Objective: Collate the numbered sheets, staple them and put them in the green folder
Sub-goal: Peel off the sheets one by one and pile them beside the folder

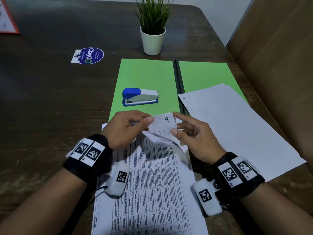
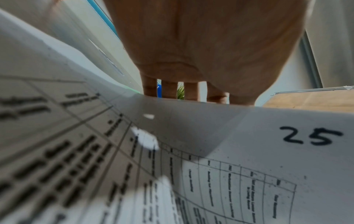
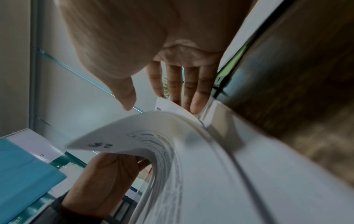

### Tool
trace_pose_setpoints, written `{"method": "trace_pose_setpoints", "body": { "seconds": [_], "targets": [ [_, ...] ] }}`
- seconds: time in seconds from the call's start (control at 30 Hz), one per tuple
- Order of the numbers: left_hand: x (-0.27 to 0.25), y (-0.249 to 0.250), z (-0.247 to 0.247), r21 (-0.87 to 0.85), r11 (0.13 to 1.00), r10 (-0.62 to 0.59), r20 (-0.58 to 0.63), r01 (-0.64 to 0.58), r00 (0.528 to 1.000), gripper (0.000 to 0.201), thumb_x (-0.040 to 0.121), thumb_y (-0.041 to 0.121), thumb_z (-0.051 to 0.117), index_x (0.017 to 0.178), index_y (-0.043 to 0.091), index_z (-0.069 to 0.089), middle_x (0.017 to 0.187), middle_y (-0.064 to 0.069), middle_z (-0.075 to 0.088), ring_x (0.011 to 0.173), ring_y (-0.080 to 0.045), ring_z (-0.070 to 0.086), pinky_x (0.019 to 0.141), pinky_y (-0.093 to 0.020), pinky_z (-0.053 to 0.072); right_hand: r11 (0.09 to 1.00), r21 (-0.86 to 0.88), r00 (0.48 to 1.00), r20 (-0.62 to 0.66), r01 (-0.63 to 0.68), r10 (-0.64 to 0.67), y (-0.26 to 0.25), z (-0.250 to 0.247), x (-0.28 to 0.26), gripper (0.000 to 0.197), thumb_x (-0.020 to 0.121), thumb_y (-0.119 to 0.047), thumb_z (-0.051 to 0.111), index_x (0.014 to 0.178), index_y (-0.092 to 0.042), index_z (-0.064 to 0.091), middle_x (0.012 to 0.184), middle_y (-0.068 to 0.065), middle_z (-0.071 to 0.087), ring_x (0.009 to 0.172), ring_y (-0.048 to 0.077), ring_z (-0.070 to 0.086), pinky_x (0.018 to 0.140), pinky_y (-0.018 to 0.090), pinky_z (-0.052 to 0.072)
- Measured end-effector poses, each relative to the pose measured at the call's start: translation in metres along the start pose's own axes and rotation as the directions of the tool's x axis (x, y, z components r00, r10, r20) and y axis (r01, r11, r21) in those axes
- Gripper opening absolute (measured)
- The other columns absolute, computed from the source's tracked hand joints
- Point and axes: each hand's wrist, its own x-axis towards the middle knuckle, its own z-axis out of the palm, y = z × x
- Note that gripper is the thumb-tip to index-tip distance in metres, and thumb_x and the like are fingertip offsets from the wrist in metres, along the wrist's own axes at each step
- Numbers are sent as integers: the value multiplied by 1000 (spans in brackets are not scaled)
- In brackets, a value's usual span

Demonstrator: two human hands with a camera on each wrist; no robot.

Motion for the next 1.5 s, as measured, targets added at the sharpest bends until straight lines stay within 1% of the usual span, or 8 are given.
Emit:
{"method": "trace_pose_setpoints", "body": {
  "seconds": [0.1, 0.23, 0.3, 0.5, 0.7, 1.0, 1.27, 1.5],
  "targets": [
    [1, -2, 0, 10, 999, -39, 0, 39, 999, 15, 84, 37, 76, 92, 24, 77, 105, 11, 75, 99, -5, 69, 88, -32, 57, 1000, -8, 1000, -2, -3, 3, 0, 1, 0, 60, 70, -52, 76, 127, -44, 61, 108, 17, 68, 80, 21, 64, 74, 30, 51],
    [0, -2, 0, 78, 996, -42, 47, 38, 998, 39, 86, 32, 76, 124, 32, 69, 117, 16, 70, 106, 8, 62, 85, -13, 52, 1000, -13, 1000, -16, 8, -8, -4, 1, -2, 52, 78, -39, 80, 127, -39, 63, 110, 6, 72, 83, 19, 67, 71, 27, 51],
    [1, -2, 0, 126, 992, -26, 75, 16, 997, 42, 88, 32, 74, 130, 32, 66, 124, 16, 67, 113, 6, 59, 91, -15, 50, 999, -32, 1000, -27, 14, -15, -7, 2, -4, 50, 82, -24, 79, 127, -36, 62, 113, -1, 71, 85, 15, 70, 70, 26, 53],
    [-1, 1, -1, 143, 990, 6, 105, -21, 994, 41, 90, 30, 72, 130, 33, 65, 129, 17, 65, 114, 2, 61, 99, -25, 52, 957, -281, 996, -29, 69, -81, -20, 3, -2, 56, 84, -26, 77, 133, -43, 55, 124, -21, 62, 90, 1, 65, 68, 17, 51],
    [0, -3, -1, 175, 983, 25, 112, -44, 993, 43, 89, 34, 72, 132, 34, 64, 130, 17, 64, 116, -2, 60, 101, -35, 52, 843, -529, 995, 29, 95, -93, -33, 6, 7, 53, 83, -40, 73, 133, -43, 55, 122, -17, 63, 88, 5, 65, 83, 37, 56],
    [-1, -1, -2, 234, 972, -3, 139, -30, 990, 55, 84, 46, 65, 137, 32, 59, 113, 17, 61, 110, -9, 60, 99, -39, 51, 910, -412, 979, -161, 48, -124, -27, 11, -3, 40, 85, -23, 75, 123, -28, 66, 114, -16, 69, 84, -8, 65, 72, 10, 50],
    [0, -3, -2, 230, 973, -17, 149, -18, 989, 53, 87, 43, 66, 138, 32, 58, 118, 15, 61, 112, -9, 59, 101, -39, 51, 920, -389, 981, -151, 53, -121, -25, 10, -7, 35, 85, -20, 75, 119, -28, 70, 113, -18, 70, 80, -6, 66, 71, 13, 50],
    [-1, -2, -2, 226, 974, 0, 139, -32, 990, 58, 79, 50, 63, 135, 35, 60, 118, 15, 62, 112, -8, 60, 99, -39, 51, 882, -461, 985, -87, 93, -149, -18, 10, -4, 15, 80, -21, 81, 90, -31, 74, 106, -22, 65, 80, 4, 64, 72, 14, 49]
  ]
}}
